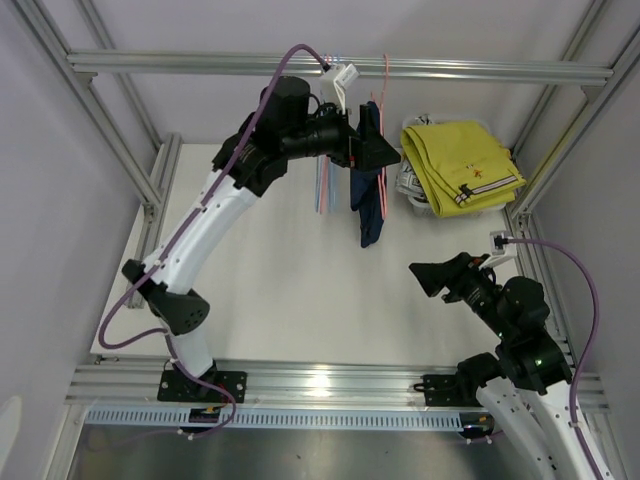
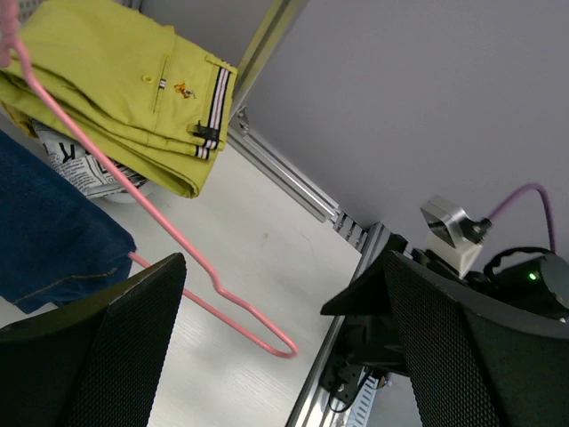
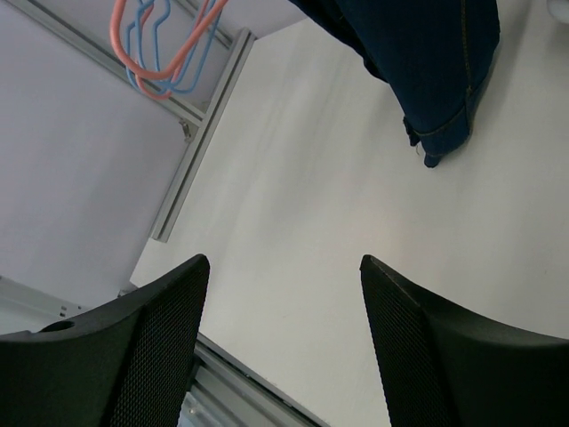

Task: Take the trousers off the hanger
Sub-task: Pick up the hanger from the clothesline.

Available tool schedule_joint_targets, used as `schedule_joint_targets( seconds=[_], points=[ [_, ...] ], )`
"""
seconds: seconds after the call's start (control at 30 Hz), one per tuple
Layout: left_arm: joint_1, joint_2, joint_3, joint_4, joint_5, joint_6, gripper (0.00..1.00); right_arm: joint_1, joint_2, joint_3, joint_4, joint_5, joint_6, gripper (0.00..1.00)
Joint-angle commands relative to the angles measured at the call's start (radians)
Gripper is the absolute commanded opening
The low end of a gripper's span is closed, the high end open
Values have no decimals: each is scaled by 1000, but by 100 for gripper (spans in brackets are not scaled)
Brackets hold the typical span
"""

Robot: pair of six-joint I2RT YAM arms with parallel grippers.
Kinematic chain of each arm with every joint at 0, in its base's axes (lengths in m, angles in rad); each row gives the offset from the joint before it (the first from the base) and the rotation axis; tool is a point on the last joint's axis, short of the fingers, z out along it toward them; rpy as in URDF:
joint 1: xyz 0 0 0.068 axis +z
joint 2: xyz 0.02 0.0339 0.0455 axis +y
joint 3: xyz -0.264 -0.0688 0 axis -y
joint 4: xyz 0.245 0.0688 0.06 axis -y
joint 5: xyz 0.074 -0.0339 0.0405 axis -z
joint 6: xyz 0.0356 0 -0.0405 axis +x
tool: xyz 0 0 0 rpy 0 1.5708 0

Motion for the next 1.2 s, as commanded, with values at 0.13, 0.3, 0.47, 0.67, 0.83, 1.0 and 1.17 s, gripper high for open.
schedule_joint_targets(
  seconds=[0.13, 0.3, 0.47, 0.67, 0.83, 1.0, 1.17],
  points=[
    [54, 99, 100, -62, 34, -36, 96, 6, -8, -16, 36, 4, -50, 76],
    [60, 140, 91, -49, 0, -32, 96, 6, -6, -47, 72, 1, -55, 77],
    [76, 185, 94, 54, 51, -110, 96, 6, 6, -80, 91, 3, -63, 78],
    [94, 284, 146, 170, 120, -236, 97, 6, 23, -85, 82, 17, -90, 80],
    [96, 353, 215, 247, 169, -313, 95, 4, 31, -106, 89, 35, -120, 82],
    [96, 367, 210, 322, 184, -380, 94, 1, 66, -129, 131, 18, -118, 83],
    [96, 378, 210, 306, 155, -396, 92, 3, 92, -142, 160, 6, -118, 83]
  ],
)
